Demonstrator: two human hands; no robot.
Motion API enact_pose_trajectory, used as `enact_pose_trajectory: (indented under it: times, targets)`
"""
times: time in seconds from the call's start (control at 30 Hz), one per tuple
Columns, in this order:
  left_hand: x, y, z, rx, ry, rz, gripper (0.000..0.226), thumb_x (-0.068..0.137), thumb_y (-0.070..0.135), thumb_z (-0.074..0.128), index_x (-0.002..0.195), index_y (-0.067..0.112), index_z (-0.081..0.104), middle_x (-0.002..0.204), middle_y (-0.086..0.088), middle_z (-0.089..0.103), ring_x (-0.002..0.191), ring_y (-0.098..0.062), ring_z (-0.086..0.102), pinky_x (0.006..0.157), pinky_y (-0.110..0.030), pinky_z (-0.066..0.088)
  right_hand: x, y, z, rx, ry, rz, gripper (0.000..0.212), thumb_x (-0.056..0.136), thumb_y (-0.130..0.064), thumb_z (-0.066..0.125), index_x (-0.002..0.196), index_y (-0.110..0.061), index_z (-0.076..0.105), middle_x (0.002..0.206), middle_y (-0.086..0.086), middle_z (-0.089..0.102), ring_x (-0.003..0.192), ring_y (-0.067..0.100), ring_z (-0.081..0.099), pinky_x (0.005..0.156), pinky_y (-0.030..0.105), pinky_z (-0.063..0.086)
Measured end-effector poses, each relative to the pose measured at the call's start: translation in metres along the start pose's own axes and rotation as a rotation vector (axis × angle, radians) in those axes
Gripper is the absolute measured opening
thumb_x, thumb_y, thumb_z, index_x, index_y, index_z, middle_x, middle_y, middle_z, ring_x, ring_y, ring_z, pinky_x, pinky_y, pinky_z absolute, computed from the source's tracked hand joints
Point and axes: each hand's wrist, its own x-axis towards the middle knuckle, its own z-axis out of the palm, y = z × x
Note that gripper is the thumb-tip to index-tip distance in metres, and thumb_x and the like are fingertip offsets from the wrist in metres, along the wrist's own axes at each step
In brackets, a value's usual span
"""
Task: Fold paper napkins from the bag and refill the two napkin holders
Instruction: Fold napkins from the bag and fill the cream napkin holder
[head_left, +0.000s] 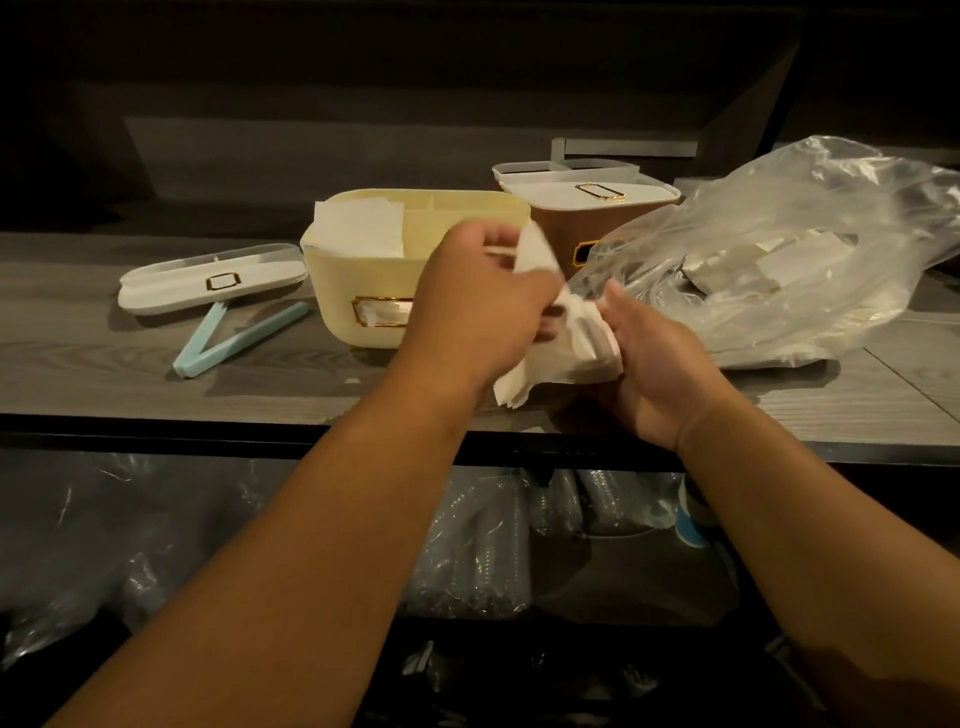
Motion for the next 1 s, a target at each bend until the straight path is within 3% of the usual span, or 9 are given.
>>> enact_pose_trajectory:
  times: [0.17,0.27,0.4,0.57,0.63,0.73,0.8,0.9,1.0]
  targets:
    - [0.013,0.039,0.016,-0.352,-0.149,-0.001,0.034,0.092,0.002,0.066,0.123,0.012,0.056,0.116,-0.015,0.065,0.088,-0.025,0.072,0.063,-0.027,0.058,-0.001,-0.005,-0.004,0.033,-0.020,0.062,0.065,0.101,-0.062,0.031,0.122,-0.011,0.066,0.117,0.014,0.073,0.108,0.032,0.070,0.093,0.046,0.056]
    - [0.014,0.031,0.018,-0.435,-0.169,-0.038,0.034,0.092,0.001,0.066,0.122,0.012,0.055,0.116,-0.018,0.067,0.082,-0.023,0.074,0.064,-0.029,0.058,-0.001,-0.005,-0.004,0.015,0.004,0.058,0.072,0.099,-0.067,0.029,0.120,-0.008,0.067,0.116,0.016,0.073,0.106,0.035,0.070,0.093,0.049,0.054]
    - [0.008,-0.007,0.016,-0.300,-0.062,-0.134,0.035,0.089,0.001,0.069,0.118,0.015,0.054,0.116,-0.012,0.065,0.076,-0.019,0.075,0.060,-0.028,0.057,0.000,-0.005,-0.005,0.077,-0.006,0.023,0.063,0.102,-0.058,0.033,0.120,-0.006,0.064,0.112,0.016,0.073,0.101,0.035,0.069,0.086,0.047,0.057]
    - [-0.008,-0.038,0.005,-0.070,0.130,-0.098,0.024,0.089,0.005,0.068,0.104,0.017,0.053,0.102,-0.002,0.064,0.069,-0.014,0.075,0.066,-0.035,0.063,0.003,-0.005,-0.010,0.097,-0.082,0.048,0.083,0.095,-0.075,0.022,0.127,-0.009,0.061,0.120,0.015,0.072,0.108,0.033,0.070,0.095,0.046,0.054]
    - [-0.012,-0.045,0.003,-0.023,0.153,-0.091,0.021,0.090,0.007,0.067,0.102,0.015,0.052,0.096,-0.003,0.066,0.066,-0.015,0.075,0.067,-0.038,0.064,0.001,-0.004,-0.009,0.063,-0.115,0.039,0.070,0.099,-0.066,0.033,0.127,-0.009,0.061,0.121,0.015,0.071,0.110,0.032,0.070,0.094,0.046,0.054]
    - [-0.012,-0.054,-0.001,0.034,0.183,-0.102,0.019,0.090,0.011,0.067,0.102,0.013,0.053,0.094,-0.004,0.067,0.060,-0.012,0.073,0.065,-0.038,0.064,0.002,0.001,-0.006,0.047,-0.107,-0.005,0.034,0.098,-0.017,0.055,0.128,-0.001,0.060,0.124,0.022,0.067,0.109,0.033,0.069,0.092,0.043,0.058]
    - [-0.011,-0.058,-0.004,0.070,0.174,-0.121,0.020,0.089,0.014,0.069,0.102,0.014,0.054,0.097,-0.003,0.065,0.061,-0.009,0.072,0.066,-0.039,0.064,0.002,0.003,-0.006,0.030,-0.097,-0.021,0.035,0.091,0.003,0.055,0.126,0.001,0.060,0.125,0.025,0.066,0.110,0.035,0.067,0.098,0.044,0.054]
    - [-0.008,-0.058,-0.010,0.101,0.129,-0.169,0.026,0.086,0.029,0.071,0.104,0.021,0.054,0.102,0.001,0.061,0.079,-0.015,0.071,0.074,-0.040,0.063,0.000,0.004,-0.008,-0.011,-0.125,-0.047,0.038,0.090,0.008,0.055,0.126,-0.004,0.060,0.119,0.021,0.070,0.111,0.036,0.068,0.101,0.051,0.051]
    - [-0.008,-0.053,-0.019,0.077,0.040,-0.201,0.052,0.075,0.052,0.075,0.115,0.026,0.054,0.108,0.004,0.065,0.096,-0.016,0.069,0.083,-0.041,0.061,-0.002,0.005,-0.007,-0.051,-0.210,-0.142,0.045,0.080,0.009,0.065,0.121,-0.008,0.060,0.116,0.016,0.071,0.107,0.032,0.069,0.092,0.047,0.056]
